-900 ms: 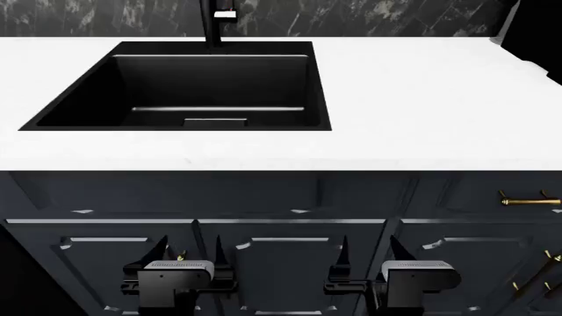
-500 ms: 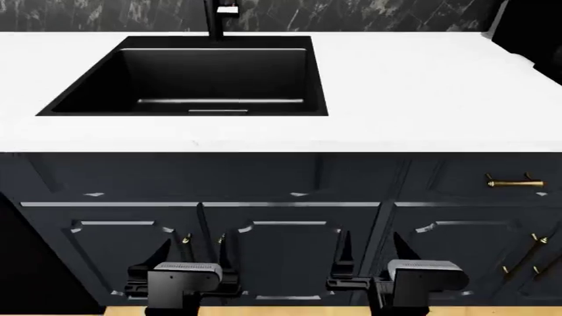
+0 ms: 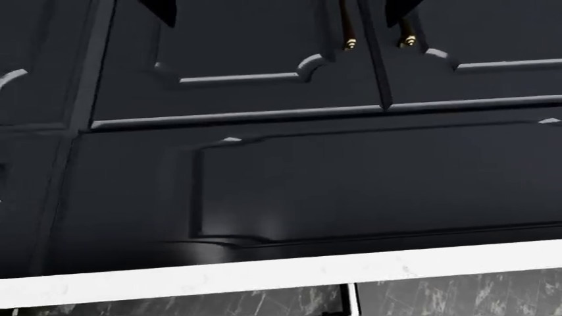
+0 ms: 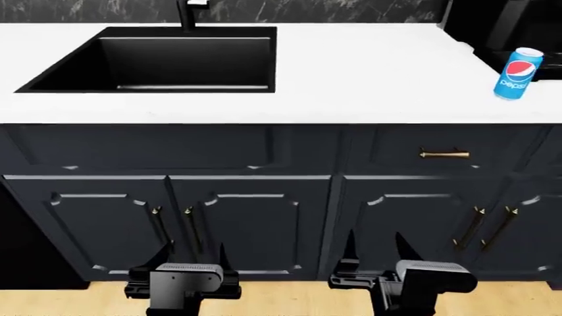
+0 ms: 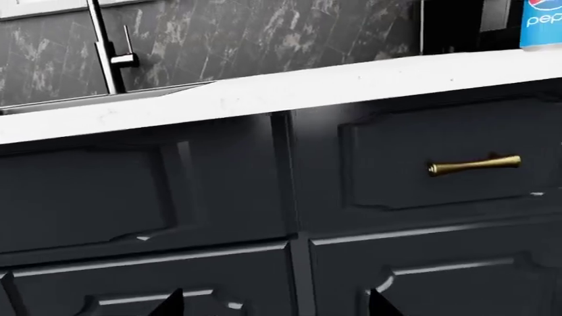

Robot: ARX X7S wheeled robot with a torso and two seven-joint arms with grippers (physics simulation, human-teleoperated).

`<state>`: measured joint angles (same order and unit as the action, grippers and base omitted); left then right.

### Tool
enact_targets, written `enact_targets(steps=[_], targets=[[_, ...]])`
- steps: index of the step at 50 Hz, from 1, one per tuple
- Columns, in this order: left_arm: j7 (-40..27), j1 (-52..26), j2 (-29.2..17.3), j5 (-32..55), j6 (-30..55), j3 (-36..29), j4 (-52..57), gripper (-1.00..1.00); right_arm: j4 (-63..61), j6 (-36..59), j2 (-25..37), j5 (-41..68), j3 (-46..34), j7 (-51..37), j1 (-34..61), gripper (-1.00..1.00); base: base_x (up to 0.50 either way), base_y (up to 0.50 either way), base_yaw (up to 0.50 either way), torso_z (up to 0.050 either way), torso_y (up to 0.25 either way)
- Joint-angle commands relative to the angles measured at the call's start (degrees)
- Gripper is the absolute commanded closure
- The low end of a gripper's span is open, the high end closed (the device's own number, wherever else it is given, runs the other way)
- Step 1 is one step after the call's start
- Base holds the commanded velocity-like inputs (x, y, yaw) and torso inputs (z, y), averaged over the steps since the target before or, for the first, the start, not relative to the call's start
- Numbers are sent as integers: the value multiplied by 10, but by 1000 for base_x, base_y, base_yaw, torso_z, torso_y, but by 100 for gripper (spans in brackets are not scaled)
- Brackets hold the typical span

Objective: Move the drinks to the dining counter.

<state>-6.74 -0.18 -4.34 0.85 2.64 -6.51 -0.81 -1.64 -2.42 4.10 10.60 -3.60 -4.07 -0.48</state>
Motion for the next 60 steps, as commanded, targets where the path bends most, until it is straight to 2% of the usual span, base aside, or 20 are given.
enact_targets(steps=[1,37,49,60], targets=[[-9,-2,-7,8,1,-9,-1,-100,5,-4,7,15,-7,-6,1,-100,-86,-500,0,0,0],[-30,-10,-26,30,0,-32,-8,-100,-2,-15,28,34,-30,-30,0,-100,-10,-500,0,0,0],[-36,-10,-30,34,0,-37,-8,-100,-2,-22,32,38,-34,-39,-1,-100,255,-500,0,0,0],[-40,-11,-34,39,-1,-42,-8,-100,-1,-32,36,41,-38,-44,-1,-100,472,-390,0,0,0]])
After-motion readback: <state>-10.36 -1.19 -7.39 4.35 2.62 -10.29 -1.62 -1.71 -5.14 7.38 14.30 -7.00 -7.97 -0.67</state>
